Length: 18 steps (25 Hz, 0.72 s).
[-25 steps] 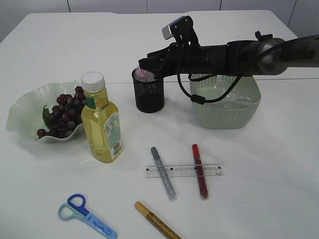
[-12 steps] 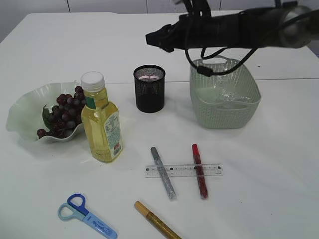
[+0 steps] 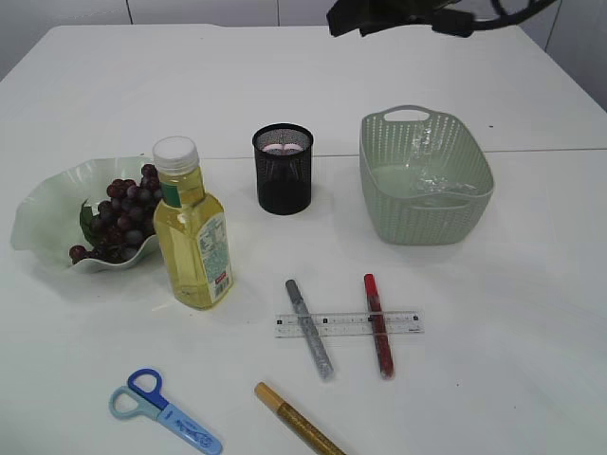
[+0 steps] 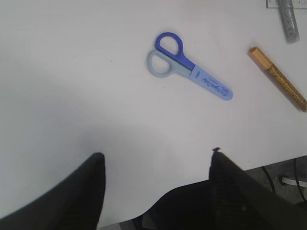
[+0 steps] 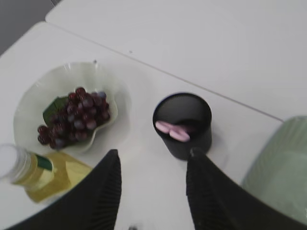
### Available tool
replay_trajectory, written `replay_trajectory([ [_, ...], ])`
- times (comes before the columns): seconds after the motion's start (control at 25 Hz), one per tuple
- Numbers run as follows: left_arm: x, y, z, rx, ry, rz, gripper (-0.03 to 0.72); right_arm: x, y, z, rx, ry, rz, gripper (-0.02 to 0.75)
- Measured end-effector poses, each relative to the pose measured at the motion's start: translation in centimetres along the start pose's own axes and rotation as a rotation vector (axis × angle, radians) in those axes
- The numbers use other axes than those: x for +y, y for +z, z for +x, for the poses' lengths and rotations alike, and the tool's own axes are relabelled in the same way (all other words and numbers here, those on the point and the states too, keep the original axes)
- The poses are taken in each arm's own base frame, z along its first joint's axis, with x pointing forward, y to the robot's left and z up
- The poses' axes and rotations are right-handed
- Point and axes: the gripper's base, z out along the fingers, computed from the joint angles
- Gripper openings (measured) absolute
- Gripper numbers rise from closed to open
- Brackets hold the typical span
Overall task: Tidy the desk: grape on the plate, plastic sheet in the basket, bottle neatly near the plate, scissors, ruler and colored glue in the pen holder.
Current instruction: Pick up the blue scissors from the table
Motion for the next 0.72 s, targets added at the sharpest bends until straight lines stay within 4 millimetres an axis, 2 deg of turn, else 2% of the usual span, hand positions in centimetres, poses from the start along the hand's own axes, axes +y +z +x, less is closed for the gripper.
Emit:
replay_trajectory([
  [0.12, 0.0, 0.0, 0.0, 0.0, -0.004, 0.005, 0.496, 1.6, -2.5, 0.4, 0.106, 0.004, 0.072, 0.333],
  [0.32, -0.3, 0.0, 0.0, -0.006, -0.021, 0.031, 0.496, 3.3, -4.5, 3.5, 0.269, 0.036, 0.097, 0.332],
  [0.56, -0.9, -0.7, 0.1, -0.054, -0.051, 0.088, 0.476, 4.1, -5.8, 11.3, 0.47, 0.083, 0.103, 0.332],
  [0.72, -1.0, -0.9, 0.2, -0.063, -0.091, 0.099, 0.459, 4.9, -7.6, 14.9, 0.525, 0.094, 0.107, 0.333],
])
